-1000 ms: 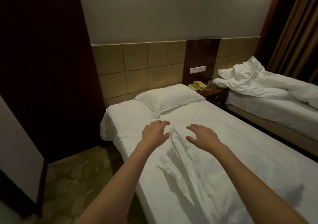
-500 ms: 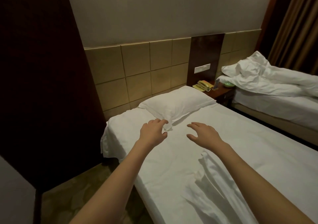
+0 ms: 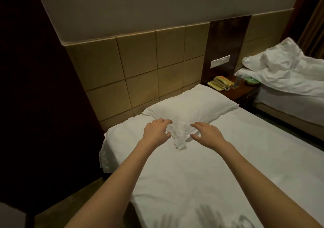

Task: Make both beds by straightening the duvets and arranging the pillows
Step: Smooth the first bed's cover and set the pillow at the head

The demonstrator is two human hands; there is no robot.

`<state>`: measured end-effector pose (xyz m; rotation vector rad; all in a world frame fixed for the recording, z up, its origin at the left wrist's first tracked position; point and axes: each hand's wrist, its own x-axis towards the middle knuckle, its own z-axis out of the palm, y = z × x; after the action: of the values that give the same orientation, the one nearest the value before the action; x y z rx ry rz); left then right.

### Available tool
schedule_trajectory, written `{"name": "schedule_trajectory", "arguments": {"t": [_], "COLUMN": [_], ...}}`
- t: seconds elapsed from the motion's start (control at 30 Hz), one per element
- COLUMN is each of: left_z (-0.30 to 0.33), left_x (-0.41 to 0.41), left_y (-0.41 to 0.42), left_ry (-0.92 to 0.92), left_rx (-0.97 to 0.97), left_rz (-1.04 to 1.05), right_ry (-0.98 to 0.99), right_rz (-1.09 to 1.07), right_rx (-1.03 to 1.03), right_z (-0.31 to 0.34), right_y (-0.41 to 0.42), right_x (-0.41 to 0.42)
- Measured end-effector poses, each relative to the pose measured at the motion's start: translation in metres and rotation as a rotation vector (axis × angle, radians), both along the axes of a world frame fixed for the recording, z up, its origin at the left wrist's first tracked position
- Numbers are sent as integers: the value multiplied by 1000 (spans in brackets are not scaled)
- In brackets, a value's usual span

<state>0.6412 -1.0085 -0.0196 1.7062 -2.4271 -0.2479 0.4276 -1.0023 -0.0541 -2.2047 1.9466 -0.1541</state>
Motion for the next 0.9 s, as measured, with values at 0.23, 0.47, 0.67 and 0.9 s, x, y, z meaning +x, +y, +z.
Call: {"name": "schedule_trajectory", "arguments": {"t": [0.23, 0.47, 0.67, 0.9], "left_z": [-36, -97, -140, -207], "left_x": [21, 18, -4, -43], "left_y": [-134, -325, -449, -524], "left_ry": [-6, -72, -128, -76], "left_rx": [48, 135, 167, 278], "left_rz": [-67, -299, -457, -556], "right_ry": [35, 66, 12, -37], "right_rz": [-74, -279, -442, -535], "right_rx": [81, 190, 264, 336], "right_z": [-36, -92, -125, -166], "right_y": [-109, -227, -308, -368], "right_x": [16, 21, 22, 12]}}
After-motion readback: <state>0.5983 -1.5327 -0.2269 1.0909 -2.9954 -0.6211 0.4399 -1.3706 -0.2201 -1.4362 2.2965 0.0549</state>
